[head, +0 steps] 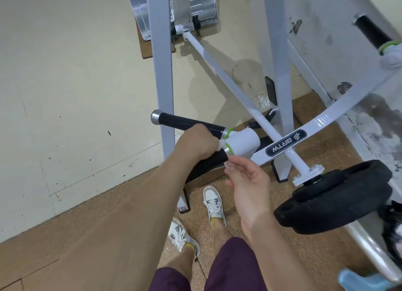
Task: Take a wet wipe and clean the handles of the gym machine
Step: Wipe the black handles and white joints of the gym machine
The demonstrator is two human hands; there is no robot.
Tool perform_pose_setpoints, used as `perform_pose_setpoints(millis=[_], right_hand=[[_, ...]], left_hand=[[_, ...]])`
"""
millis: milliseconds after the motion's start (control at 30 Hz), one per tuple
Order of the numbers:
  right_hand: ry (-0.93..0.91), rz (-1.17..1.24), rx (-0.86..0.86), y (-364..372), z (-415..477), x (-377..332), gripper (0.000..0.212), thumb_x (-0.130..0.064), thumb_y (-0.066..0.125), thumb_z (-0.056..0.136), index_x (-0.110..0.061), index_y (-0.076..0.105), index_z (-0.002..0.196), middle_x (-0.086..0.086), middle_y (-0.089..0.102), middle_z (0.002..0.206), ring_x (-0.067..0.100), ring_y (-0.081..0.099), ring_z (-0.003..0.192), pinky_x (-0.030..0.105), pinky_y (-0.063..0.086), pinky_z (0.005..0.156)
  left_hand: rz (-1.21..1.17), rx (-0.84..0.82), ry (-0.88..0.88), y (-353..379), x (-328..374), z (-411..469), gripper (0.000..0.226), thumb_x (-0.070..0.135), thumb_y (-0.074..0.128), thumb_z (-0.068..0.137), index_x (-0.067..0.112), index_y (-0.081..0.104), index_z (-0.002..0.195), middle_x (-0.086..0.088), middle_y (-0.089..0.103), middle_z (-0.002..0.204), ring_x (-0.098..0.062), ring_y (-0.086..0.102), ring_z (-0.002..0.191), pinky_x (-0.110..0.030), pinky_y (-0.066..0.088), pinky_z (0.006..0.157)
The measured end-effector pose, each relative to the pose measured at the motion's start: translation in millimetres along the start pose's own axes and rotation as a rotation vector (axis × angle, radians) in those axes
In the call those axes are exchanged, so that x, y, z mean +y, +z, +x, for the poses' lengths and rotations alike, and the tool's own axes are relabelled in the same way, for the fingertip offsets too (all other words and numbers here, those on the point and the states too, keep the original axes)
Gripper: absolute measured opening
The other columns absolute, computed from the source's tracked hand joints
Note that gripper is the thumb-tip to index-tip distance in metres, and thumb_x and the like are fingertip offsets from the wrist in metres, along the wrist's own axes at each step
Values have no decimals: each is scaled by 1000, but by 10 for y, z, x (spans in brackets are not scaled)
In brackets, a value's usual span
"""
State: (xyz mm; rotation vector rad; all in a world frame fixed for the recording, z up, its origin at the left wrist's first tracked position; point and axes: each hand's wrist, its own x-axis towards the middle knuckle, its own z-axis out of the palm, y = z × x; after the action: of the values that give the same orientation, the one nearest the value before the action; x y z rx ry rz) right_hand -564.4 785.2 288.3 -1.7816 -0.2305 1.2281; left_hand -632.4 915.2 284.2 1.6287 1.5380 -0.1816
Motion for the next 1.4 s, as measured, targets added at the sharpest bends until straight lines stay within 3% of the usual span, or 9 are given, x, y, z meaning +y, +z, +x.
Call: perform_pose_setpoints(millis=[167, 267, 400, 600, 667, 867, 1000, 1167, 1400], right_hand=[[-26, 3, 27, -9, 44, 0, 25, -2, 59, 86, -25, 70, 92, -4, 71, 93, 5, 66, 91, 34, 52, 92], [-59, -11, 32, 13, 36, 18, 29, 0, 57, 86, -26, 68, 91, -4, 72, 93, 7, 67, 90, 30, 52, 88], [-127, -115, 35, 30, -1, 37, 31, -3, 56, 87, -31, 67, 94, -9, 69, 96, 6, 64, 95, 26, 50, 85], [-239, -379, -29, 3, -45, -20, 30, -13, 52, 90, -33, 59, 112, -16, 59, 98, 2, 58, 94, 19, 45, 81], [-256, -397, -36, 4, -30, -18, 30, -13, 52, 90, -31, 58, 113, -12, 59, 93, 6, 58, 92, 22, 46, 80], [-514, -702, -35, -52, 24, -22, 40, -15, 53, 91, -31, 54, 127, -16, 42, 101, -3, 51, 90, 10, 42, 78], [-600, -866, -103, -52, 77, -4, 48, -12, 54, 89, -27, 49, 135, -7, 39, 114, 13, 53, 93, 28, 49, 80], [-510, -628, -121, -80, 112, -42, 43, -2, 54, 88, -24, 58, 126, -18, 42, 104, -5, 50, 92, 5, 42, 81], [-438, -545, -77, -145, 90, 30, 37, -3, 53, 90, -24, 63, 118, -16, 53, 102, -2, 54, 92, 13, 47, 81]], left_hand=[[417, 460, 472, 305, -255, -469, 9, 11, 64, 77, 16, 63, 69, -2, 63, 64, -23, 54, 60, -29, 35, 51], [407, 589, 692, 451, -472, -543, 14, 17, 58, 82, 13, 71, 84, -2, 73, 88, -23, 65, 81, -31, 50, 70], [394, 476, 479, 347, -230, -512, 10, 18, 66, 78, 17, 62, 69, -2, 64, 68, -25, 56, 64, -29, 39, 55], [12, -29, 49, -4, -74, 2, 34, 20, 54, 84, 8, 50, 52, -12, 44, 55, -30, 42, 59, -27, 33, 50], [95, -64, 119, -32, -83, 15, 30, 19, 52, 86, 12, 52, 57, -9, 48, 59, -30, 47, 63, -28, 36, 53], [233, 274, 415, 129, -252, -500, 26, 40, 42, 95, 25, 62, 92, 1, 66, 72, -21, 56, 66, -32, 43, 58], [102, 74, 273, 37, -194, -214, 38, 32, 46, 91, 13, 51, 58, 0, 54, 54, -21, 52, 58, -30, 38, 53], [-230, -254, 41, -48, -216, 97, 46, 29, 60, 90, 15, 47, 48, 8, 41, 42, -10, 38, 46, -24, 31, 51], [212, 153, 425, -90, -428, -320, 18, 27, 50, 94, 23, 66, 86, 2, 67, 71, -18, 57, 67, -29, 40, 60]])
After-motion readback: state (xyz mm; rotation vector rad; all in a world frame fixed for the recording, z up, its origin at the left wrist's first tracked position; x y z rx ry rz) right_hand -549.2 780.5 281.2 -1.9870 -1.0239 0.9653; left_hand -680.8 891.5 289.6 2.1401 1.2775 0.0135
